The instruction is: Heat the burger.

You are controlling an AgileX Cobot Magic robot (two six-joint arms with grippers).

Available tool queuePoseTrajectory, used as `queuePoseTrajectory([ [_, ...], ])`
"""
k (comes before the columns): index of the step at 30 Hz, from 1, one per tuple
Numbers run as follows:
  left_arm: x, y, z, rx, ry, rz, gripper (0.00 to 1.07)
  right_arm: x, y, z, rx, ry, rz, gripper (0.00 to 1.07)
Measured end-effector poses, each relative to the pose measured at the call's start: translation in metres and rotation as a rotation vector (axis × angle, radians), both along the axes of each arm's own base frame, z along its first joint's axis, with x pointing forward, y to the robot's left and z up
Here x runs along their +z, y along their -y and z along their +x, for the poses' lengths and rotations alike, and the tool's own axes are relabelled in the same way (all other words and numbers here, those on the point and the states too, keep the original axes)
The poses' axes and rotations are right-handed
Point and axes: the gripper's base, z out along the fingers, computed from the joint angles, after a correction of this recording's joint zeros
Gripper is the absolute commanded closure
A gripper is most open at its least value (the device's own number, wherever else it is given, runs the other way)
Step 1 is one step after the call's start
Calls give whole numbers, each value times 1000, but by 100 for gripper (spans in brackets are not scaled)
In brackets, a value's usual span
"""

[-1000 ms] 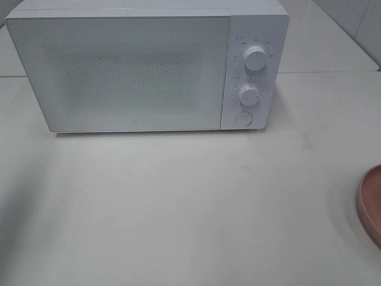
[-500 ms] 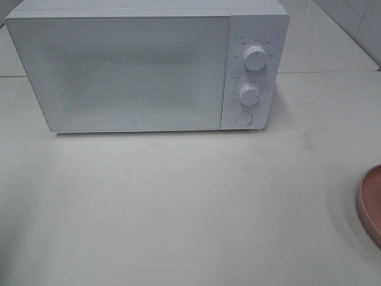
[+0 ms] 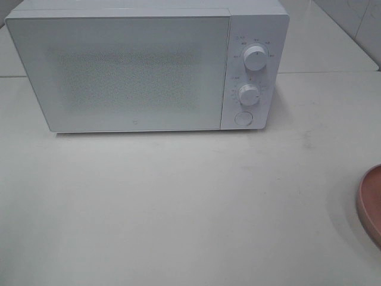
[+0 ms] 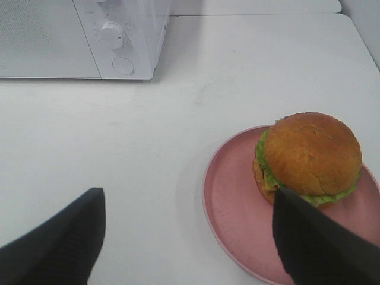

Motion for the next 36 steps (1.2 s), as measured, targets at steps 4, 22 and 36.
queuePoseTrajectory([
  [4,2,2,-23,1,152,11,7,0,0,0,0,0,0,31],
  [22,2,3,-38,1,246,18,7,0,0,0,0,0,0,31],
  [36,2,3,-38,1,246,18,7,0,0,0,0,0,0,31],
])
